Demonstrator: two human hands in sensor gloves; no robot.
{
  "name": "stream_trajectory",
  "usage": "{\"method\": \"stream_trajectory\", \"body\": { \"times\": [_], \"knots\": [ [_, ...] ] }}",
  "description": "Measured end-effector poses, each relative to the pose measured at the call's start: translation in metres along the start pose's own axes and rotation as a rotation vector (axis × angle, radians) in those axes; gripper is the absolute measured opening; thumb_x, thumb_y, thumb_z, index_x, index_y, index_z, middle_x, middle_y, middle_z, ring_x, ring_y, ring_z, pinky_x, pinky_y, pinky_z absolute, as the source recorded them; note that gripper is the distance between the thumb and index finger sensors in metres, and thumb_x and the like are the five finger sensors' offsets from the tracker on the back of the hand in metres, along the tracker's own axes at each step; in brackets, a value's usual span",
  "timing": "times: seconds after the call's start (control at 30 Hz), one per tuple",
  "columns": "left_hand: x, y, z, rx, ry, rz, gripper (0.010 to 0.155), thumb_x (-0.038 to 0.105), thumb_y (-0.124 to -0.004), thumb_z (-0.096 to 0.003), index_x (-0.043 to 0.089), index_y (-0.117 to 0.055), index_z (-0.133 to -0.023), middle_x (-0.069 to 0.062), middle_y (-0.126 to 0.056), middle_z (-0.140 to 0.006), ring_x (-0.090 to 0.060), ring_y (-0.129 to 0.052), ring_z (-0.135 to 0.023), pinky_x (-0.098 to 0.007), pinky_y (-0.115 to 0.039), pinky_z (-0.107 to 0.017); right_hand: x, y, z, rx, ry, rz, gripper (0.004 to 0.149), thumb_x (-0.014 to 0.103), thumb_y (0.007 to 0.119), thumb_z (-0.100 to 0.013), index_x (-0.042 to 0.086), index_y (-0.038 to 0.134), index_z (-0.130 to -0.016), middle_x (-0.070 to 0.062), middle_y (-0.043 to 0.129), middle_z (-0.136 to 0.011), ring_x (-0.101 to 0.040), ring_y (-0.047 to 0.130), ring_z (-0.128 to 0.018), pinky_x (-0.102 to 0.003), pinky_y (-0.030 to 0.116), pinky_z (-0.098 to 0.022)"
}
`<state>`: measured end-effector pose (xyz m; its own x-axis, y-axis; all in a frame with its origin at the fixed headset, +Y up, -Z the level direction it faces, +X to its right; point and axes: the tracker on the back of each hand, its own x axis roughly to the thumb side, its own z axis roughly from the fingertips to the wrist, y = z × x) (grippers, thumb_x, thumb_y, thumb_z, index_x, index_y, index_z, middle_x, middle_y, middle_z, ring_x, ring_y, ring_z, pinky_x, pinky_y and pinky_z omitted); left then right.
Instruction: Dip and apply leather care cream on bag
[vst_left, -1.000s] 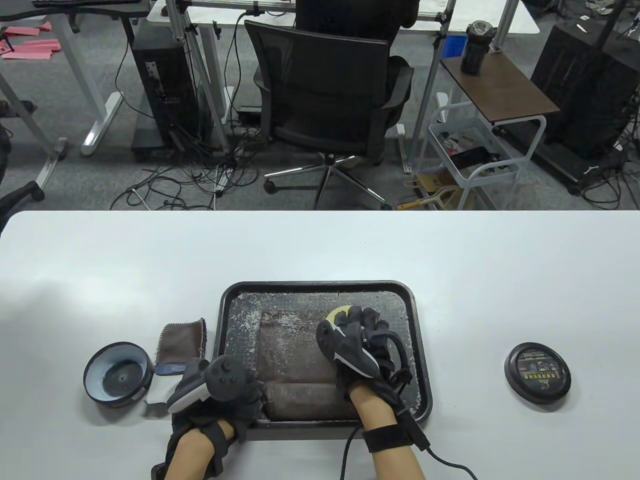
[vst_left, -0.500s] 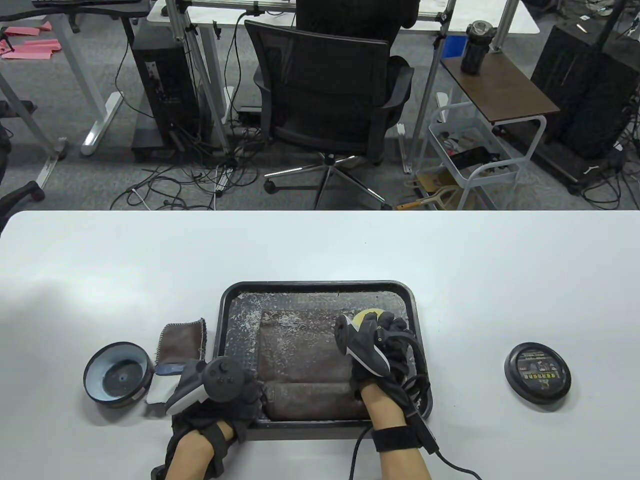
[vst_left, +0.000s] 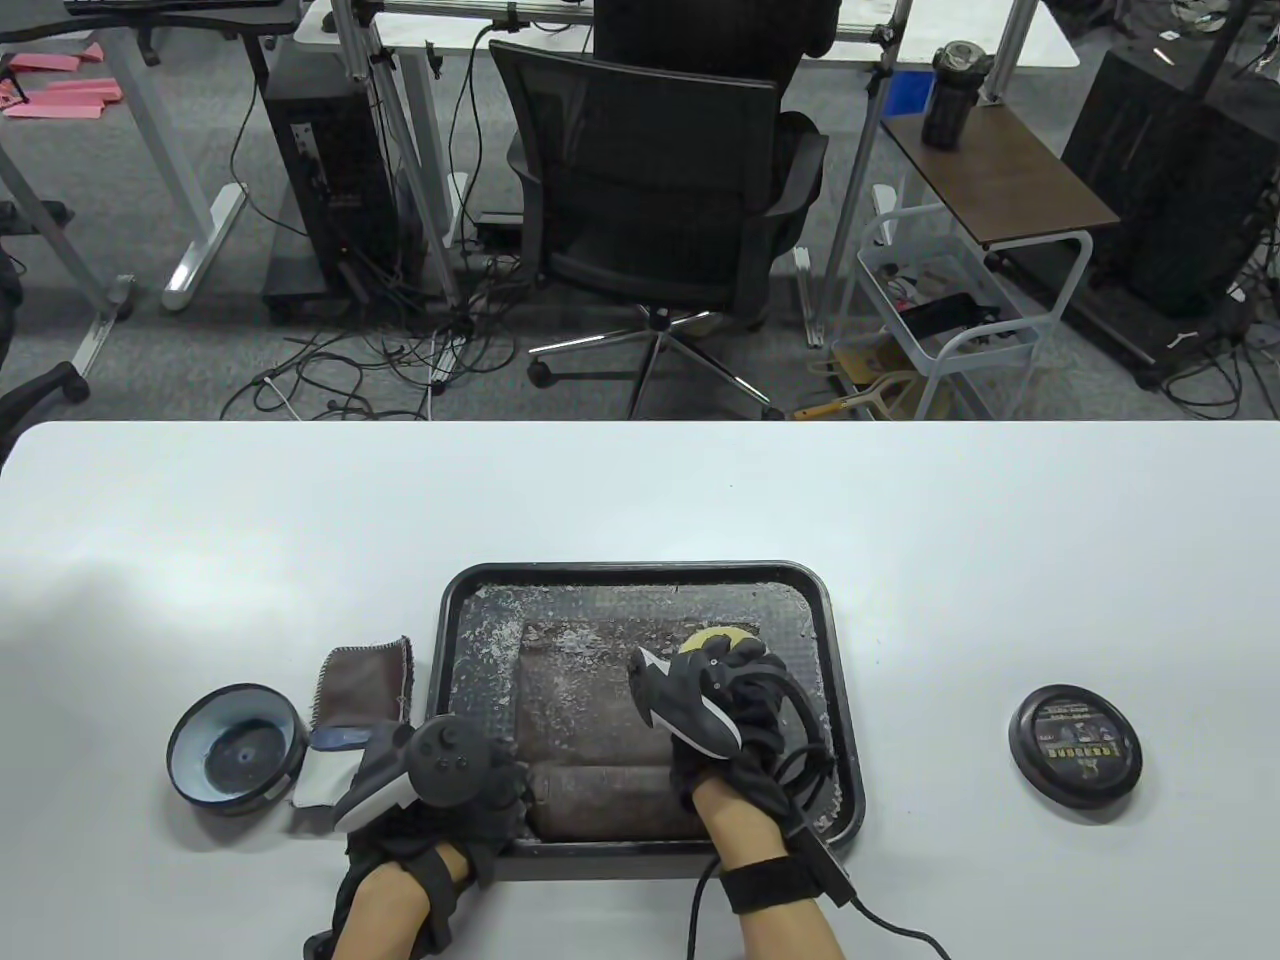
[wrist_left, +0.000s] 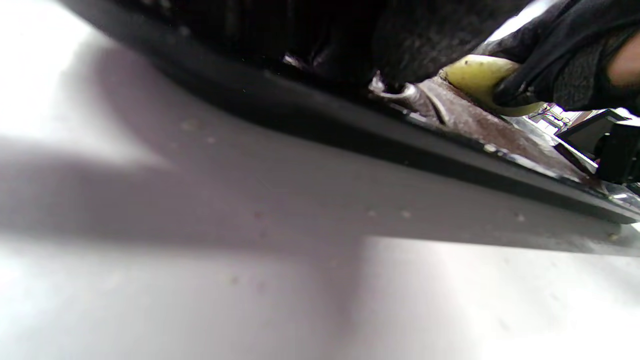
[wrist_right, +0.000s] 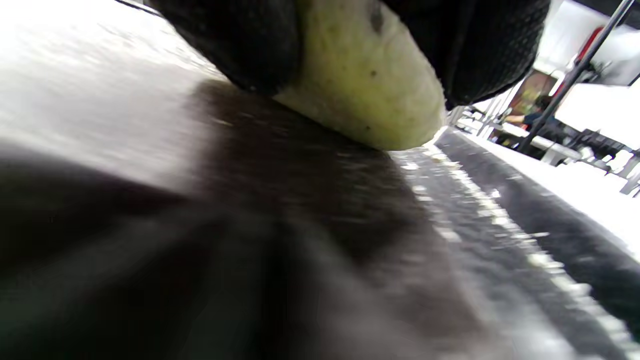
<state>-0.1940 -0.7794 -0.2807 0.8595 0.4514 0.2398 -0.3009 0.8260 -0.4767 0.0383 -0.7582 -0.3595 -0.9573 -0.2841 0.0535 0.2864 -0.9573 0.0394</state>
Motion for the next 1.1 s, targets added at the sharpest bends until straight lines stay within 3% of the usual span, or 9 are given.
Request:
{"method": "stream_trajectory", "body": {
  "times": [0.37, 0.53, 0.77, 0.93, 1.1],
  "knots": [
    [0.000, 0.000, 0.000, 0.009, -0.007, 0.009, 0.051, 0.035, -0.079, -0.0509, 0.012, -0.077, -0.096, -0.007, -0.059, -0.106, -0.040, -0.073, -0.069, -0.040, -0.076, -0.046, 0.057, -0.004, 0.010, -0.078, -0.234, 0.007, 0.059, 0.023, 0.083, -0.041, 0.013, 0.070, -0.098, -0.027, 0.079, -0.096, -0.049, 0.085, -0.080, -0.058, 0.076, -0.055],
    [-0.001, 0.000, 0.000, 0.016, -0.012, 0.019, 0.051, 0.035, -0.080, -0.0508, 0.013, -0.078, -0.096, -0.007, -0.059, -0.106, -0.040, -0.073, -0.069, -0.039, -0.076, -0.046, 0.082, -0.009, 0.014, -0.099, -0.332, -0.078, 0.059, 0.023, 0.082, -0.042, 0.015, 0.068, -0.099, -0.024, 0.077, -0.098, -0.048, 0.081, -0.083, -0.058, 0.074, -0.057],
    [-0.001, -0.001, 0.000, 0.022, -0.014, 0.017, 0.050, 0.035, -0.079, -0.0508, 0.013, -0.078, -0.096, -0.007, -0.059, -0.106, -0.039, -0.073, -0.069, -0.039, -0.076, -0.045, 0.085, -0.012, 0.016, -0.134, -0.417, -0.245, 0.055, 0.021, 0.084, -0.041, 0.024, 0.073, -0.095, -0.021, 0.077, -0.099, -0.047, 0.079, -0.086, -0.058, 0.072, -0.059],
    [-0.001, -0.001, -0.001, 0.025, -0.012, 0.015, 0.050, 0.036, -0.079, -0.0509, 0.013, -0.078, -0.095, -0.008, -0.060, -0.105, -0.039, -0.073, -0.068, -0.039, -0.076, -0.045, 0.091, -0.013, 0.022, -0.154, -0.567, -0.246, 0.054, 0.017, 0.083, -0.041, 0.033, 0.075, -0.092, -0.012, 0.070, -0.104, -0.040, 0.068, -0.094, -0.056, 0.063, -0.065],
    [-0.001, -0.001, 0.000, 0.021, 0.000, 0.011, 0.050, 0.037, -0.078, -0.0516, 0.013, -0.077, -0.096, -0.008, -0.059, -0.106, -0.040, -0.073, -0.069, -0.039, -0.076, -0.046, 0.087, -0.014, 0.022, -0.143, -0.553, -0.225, 0.055, 0.018, 0.083, -0.041, 0.033, 0.073, -0.093, -0.012, 0.071, -0.104, -0.040, 0.071, -0.093, -0.056, 0.066, -0.064]
  ]
}}
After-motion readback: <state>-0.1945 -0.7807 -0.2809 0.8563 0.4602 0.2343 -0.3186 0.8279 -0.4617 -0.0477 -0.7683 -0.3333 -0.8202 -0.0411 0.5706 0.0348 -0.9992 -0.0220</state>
